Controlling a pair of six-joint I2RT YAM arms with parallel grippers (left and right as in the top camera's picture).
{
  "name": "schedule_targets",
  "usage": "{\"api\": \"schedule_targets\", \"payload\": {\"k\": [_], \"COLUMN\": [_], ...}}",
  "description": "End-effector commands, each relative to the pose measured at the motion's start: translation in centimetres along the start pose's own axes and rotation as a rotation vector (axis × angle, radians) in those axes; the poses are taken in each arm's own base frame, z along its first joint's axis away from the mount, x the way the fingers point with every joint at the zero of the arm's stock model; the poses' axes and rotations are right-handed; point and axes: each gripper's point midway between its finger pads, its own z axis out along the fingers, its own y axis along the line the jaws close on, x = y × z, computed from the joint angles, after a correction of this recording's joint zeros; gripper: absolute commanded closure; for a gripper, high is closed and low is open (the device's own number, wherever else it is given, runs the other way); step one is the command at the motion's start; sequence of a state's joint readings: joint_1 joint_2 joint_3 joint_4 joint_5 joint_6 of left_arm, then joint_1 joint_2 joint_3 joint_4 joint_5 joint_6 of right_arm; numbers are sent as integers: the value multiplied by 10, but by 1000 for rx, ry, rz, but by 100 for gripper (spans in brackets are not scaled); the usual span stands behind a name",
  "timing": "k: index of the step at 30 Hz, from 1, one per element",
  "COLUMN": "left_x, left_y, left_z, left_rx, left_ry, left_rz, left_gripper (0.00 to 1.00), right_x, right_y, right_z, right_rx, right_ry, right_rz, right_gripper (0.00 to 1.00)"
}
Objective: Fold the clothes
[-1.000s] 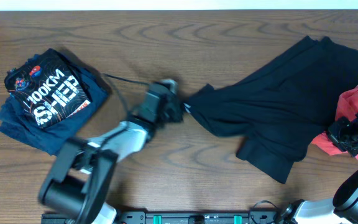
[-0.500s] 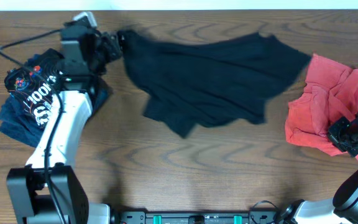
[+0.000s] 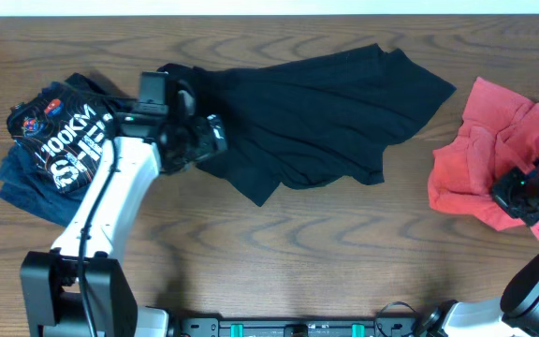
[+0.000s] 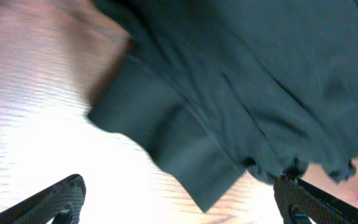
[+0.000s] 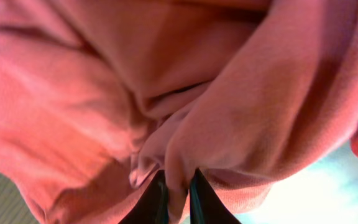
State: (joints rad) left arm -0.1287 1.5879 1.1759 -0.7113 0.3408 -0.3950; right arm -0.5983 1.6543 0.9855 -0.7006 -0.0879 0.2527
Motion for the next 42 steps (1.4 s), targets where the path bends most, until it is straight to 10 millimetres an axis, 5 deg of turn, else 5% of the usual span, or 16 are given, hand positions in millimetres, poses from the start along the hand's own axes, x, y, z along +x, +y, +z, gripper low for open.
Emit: {"api": "schedule_targets", "payload": {"k": [1,9,17,22,29,34,38,42], "left_x": [22,43,58,62,62,64,70,78], "left_y": [-10,-30,-25,-21,-21,-20,-16,-12], "left_z": [15,53,80,88,88,88,87,86], "left_rx": [8,65,40,31,30,27,14,-2], "left_ry": [43,22,86,115,115,121,146,181], "left_rz": [91,194,159,151,151,149,114,93], "left_gripper": [2,1,2,2,2,2,2,2], "right_x": [8,0,-13,-40,-87,-103,-122,-142], "right_y": [28,37,35,-21,-98,-127,-99,-33], "right_z": [-1,19,54,53,9,-21,-32,-57], "right_rx": [-63,0,11,268,511,531,350,84], "right_ry": [12,-23,-39,-98,-187,-203,-223,-281], "right_rz": [-130,-235,-488,-391,-136,40,45,-54], "right_gripper": [91,99,99,89,82,88,83,75]}}
